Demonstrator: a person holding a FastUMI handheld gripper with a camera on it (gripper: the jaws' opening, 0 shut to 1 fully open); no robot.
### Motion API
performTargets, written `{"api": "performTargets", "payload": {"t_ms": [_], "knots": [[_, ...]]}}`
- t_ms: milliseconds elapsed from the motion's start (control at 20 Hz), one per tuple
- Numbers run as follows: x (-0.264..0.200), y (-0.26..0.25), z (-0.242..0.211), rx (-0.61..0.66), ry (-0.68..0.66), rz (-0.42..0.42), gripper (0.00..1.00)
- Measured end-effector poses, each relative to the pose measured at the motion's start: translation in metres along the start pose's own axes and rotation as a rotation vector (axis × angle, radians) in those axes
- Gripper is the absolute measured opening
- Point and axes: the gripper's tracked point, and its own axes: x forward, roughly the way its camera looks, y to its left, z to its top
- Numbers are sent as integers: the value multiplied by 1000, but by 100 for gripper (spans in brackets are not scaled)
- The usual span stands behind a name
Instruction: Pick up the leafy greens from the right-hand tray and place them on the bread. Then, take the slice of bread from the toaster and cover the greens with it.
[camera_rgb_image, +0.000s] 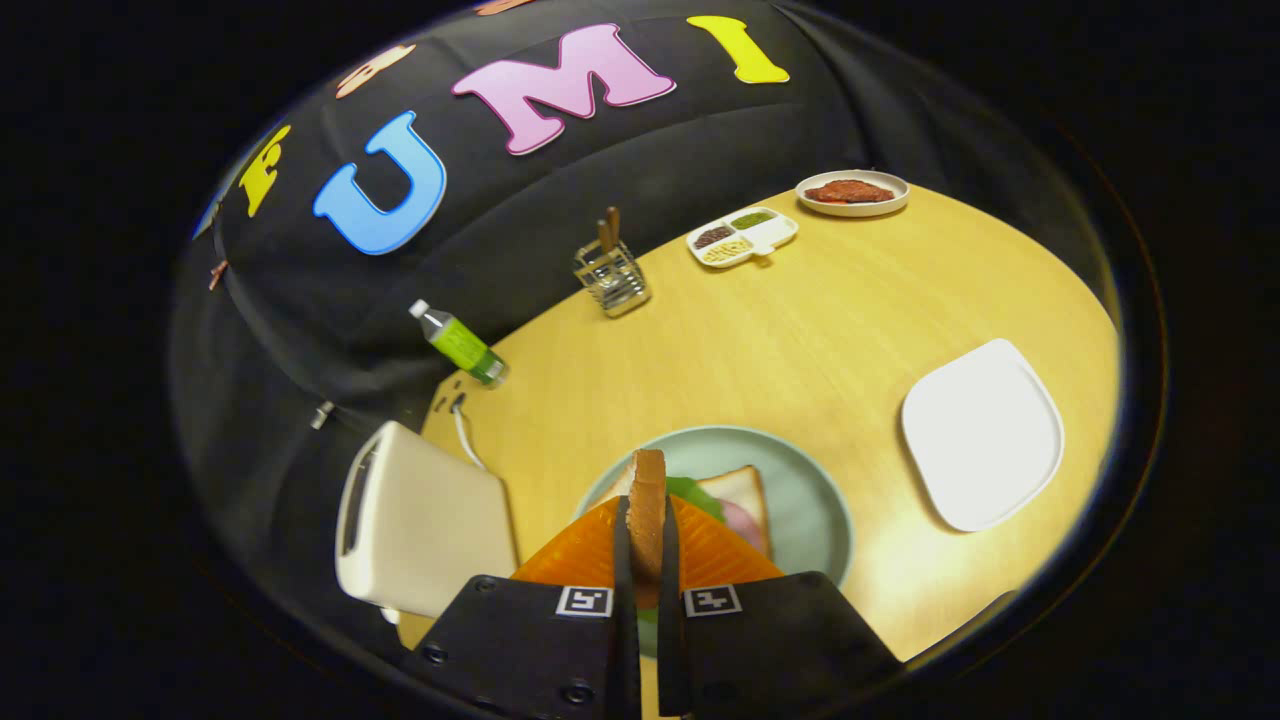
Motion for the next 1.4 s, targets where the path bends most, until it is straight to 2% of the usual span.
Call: {"api": "performTargets", "payload": {"t_ms": [100,200,300,400,500,650,1000,1400], "knots": [[4,-11,-11,-62,26,-33,11],[8,-19,-14,-145,33,-67,15],[8,-31,-11,-238,28,-131,27],[7,-40,-11,-324,32,-177,49],[2,-47,-6,-381,19,-203,60],[-4,-49,-4,-427,-3,-211,99],[-39,-41,39,-549,-129,-166,98],[-99,-6,106,-639,-282,-34,98]]}}
